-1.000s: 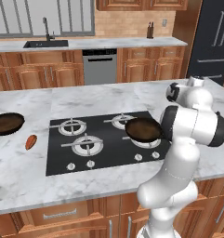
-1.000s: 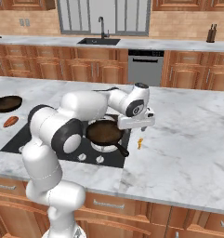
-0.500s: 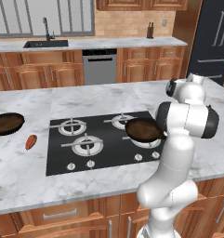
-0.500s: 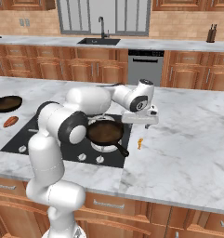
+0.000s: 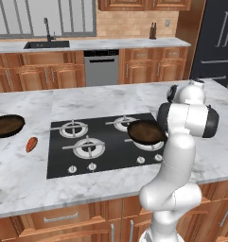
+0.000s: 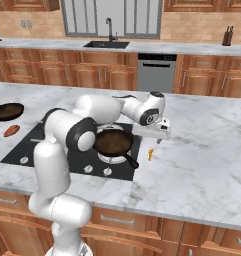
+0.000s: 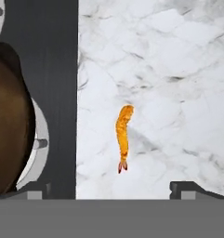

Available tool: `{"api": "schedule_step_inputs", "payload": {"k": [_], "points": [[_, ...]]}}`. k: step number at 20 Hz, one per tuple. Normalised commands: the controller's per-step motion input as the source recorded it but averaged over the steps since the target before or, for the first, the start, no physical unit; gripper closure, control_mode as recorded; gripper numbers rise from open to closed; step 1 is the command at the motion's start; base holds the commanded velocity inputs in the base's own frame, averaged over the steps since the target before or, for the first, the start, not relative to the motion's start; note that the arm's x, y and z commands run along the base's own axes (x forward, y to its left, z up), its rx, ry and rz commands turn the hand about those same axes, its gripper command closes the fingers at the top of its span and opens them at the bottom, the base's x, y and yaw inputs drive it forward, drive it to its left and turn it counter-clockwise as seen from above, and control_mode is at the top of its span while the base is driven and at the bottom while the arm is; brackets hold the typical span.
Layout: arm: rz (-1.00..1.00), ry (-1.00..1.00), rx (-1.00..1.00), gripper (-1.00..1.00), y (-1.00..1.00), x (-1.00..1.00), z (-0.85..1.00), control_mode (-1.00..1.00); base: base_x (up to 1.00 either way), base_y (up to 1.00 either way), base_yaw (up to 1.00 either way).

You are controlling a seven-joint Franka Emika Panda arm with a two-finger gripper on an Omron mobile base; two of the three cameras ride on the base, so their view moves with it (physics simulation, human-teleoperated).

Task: Place both pans onto different burners. Then place the sweet potato and the shrimp on different pans.

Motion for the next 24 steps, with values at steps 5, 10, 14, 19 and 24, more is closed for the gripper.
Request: {"api": "schedule_step_inputs", "payload": {"k": [5, 10, 14, 19, 24], "points": [[-0.14, -0.03, -0.03, -1.0, 0.0, 0.19, -0.41, -1.0, 0.0, 0.0, 0.0], [-0.08, -0.01, 0.0, -1.0, -0.01, 0.18, -0.22, -1.0, 0.0, 0.0, 0.0], [-0.01, 0.0, 0.0, -1.0, -0.11, 0.12, -0.12, -1.0, 0.0, 0.0, 0.0], [0.0, 0.0, 0.0, -1.0, -0.18, 0.03, -0.21, -1.0, 0.0, 0.0, 0.0], [-0.01, 0.0, 0.0, -1.0, -0.09, 0.0, -0.23, -1.0, 0.0, 0.0, 0.0]]}}
